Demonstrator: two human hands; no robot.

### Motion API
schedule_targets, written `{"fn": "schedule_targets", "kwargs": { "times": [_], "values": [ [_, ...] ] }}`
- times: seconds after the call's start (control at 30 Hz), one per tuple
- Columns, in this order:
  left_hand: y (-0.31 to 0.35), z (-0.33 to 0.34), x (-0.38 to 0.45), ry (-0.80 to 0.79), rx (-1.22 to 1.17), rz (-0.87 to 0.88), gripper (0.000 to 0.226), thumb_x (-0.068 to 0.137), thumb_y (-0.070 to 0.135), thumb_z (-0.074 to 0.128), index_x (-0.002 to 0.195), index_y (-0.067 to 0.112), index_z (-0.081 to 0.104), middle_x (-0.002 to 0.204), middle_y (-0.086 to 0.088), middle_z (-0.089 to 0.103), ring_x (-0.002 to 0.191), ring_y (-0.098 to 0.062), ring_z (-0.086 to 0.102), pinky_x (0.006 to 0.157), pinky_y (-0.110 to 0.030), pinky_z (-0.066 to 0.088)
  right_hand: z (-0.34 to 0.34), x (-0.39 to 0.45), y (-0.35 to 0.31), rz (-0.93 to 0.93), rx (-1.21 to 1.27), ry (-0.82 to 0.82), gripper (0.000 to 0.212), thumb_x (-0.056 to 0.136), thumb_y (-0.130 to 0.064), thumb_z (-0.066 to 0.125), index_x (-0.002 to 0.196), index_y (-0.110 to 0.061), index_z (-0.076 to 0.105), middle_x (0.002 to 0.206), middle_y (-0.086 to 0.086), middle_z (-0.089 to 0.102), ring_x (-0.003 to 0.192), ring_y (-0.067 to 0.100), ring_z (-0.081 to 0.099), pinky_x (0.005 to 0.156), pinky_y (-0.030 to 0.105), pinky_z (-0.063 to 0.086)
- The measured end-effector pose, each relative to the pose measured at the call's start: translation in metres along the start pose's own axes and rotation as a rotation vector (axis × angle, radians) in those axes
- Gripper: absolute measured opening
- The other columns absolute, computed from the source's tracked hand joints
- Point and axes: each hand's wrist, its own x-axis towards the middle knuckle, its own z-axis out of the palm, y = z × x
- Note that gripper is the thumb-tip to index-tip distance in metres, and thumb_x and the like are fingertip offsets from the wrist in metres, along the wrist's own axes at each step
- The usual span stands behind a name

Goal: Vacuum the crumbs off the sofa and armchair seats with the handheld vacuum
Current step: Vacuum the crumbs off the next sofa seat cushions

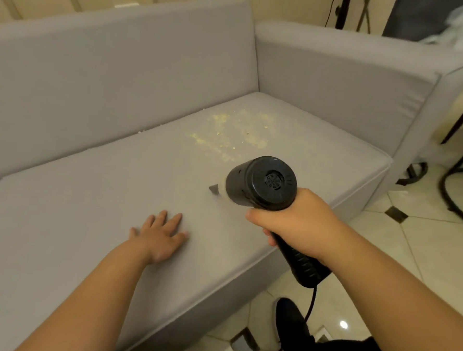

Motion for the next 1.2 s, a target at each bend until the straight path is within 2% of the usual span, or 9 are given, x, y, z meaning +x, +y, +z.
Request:
{"fn": "schedule_targets", "kwargs": {
  "times": [0.17,0.37,0.53,0.63,0.77,0.87,0.93,1.03,1.2],
  "values": [
    [0.043,-0.002,0.012,0.049,-0.050,0.105,0.068,0.104,0.067,0.025,0.163,0.046,-0.001,0.172,0.006,-0.016,0.158,-0.023,-0.014,0.124,-0.060,-0.006,-0.021,0.047,-0.012,-0.040,0.316,0.216,0.020,0.084,-0.032,0.086,0.092,-0.016,0.077,0.080,0.008,0.080,0.065,0.016,0.076,0.079,0.042,0.065],
    [0.063,0.008,0.028,0.135,-0.123,0.167,0.067,0.103,0.065,0.027,0.162,0.049,-0.001,0.172,0.008,-0.017,0.157,-0.019,-0.019,0.124,-0.058,-0.011,-0.019,0.150,-0.032,-0.019,0.489,0.213,0.026,0.083,-0.033,0.089,0.101,-0.020,0.075,0.091,0.010,0.081,0.075,0.020,0.077,0.085,0.047,0.066],
    [0.045,0.003,0.051,0.208,-0.067,0.159,0.091,0.072,0.077,-0.007,0.160,0.053,-0.004,0.170,0.016,-0.018,0.156,-0.013,-0.020,0.122,-0.055,-0.014,-0.017,0.216,-0.034,0.018,0.473,0.221,0.017,0.086,-0.024,0.084,0.099,-0.017,0.074,0.086,0.009,0.077,0.070,0.018,0.072,0.073,0.039,0.063],
    [0.037,-0.003,0.065,0.269,-0.089,0.132,0.089,0.071,0.075,-0.007,0.158,0.056,-0.003,0.165,0.021,-0.022,0.156,-0.011,-0.019,0.121,-0.053,-0.017,-0.022,0.258,-0.047,0.001,0.474,0.247,0.018,0.087,-0.022,0.083,0.100,-0.018,0.071,0.088,0.010,0.075,0.073,0.020,0.071,0.073,0.037,0.061],
    [0.034,-0.001,0.072,0.303,-0.069,0.097,0.069,0.082,0.071,0.038,0.146,0.048,0.048,0.156,0.007,0.049,0.137,-0.022,0.056,0.116,-0.039,0.002,-0.026,0.317,-0.079,-0.056,0.425,0.203,0.022,0.088,-0.022,0.082,0.105,-0.015,0.069,0.088,0.011,0.074,0.075,0.023,0.071,0.076,0.039,0.061],
    [0.037,0.016,0.086,0.281,-0.021,0.057,0.067,0.075,0.070,0.047,0.138,0.045,0.057,0.142,0.003,0.064,0.121,-0.025,0.068,0.113,-0.039,0.007,-0.025,0.347,-0.098,-0.098,0.374,0.142,0.022,0.088,-0.023,0.081,0.104,-0.015,0.068,0.088,0.012,0.074,0.074,0.024,0.071,0.080,0.042,0.062],
    [0.046,-0.006,0.074,0.238,-0.040,0.054,0.072,0.076,0.071,0.042,0.143,0.048,0.050,0.155,0.004,0.049,0.132,-0.026,0.060,0.115,-0.040,0.003,-0.019,0.356,-0.106,-0.099,0.362,0.074,0.026,0.088,-0.024,0.082,0.107,-0.013,0.069,0.089,0.013,0.076,0.073,0.025,0.072,0.083,0.044,0.063],
    [0.051,-0.021,0.078,0.223,-0.142,-0.010,0.078,0.086,0.072,0.018,0.161,0.051,0.009,0.171,0.007,-0.013,0.160,-0.024,-0.005,0.121,-0.052,-0.015,-0.007,0.356,-0.102,-0.093,0.301,-0.008,0.028,0.087,-0.024,0.083,0.109,-0.012,0.070,0.091,0.016,0.078,0.072,0.024,0.073,0.079,0.042,0.065],
    [0.079,-0.049,0.066,0.112,-0.193,-0.051,0.068,0.105,0.058,0.031,0.163,0.045,-0.002,0.170,0.004,-0.024,0.156,-0.025,-0.023,0.122,-0.062,-0.014,0.005,0.339,-0.086,-0.068,0.196,-0.075,0.021,0.089,-0.020,0.080,0.105,-0.011,0.071,0.089,0.016,0.078,0.070,0.023,0.072,0.067,0.033,0.060]
  ]
}}
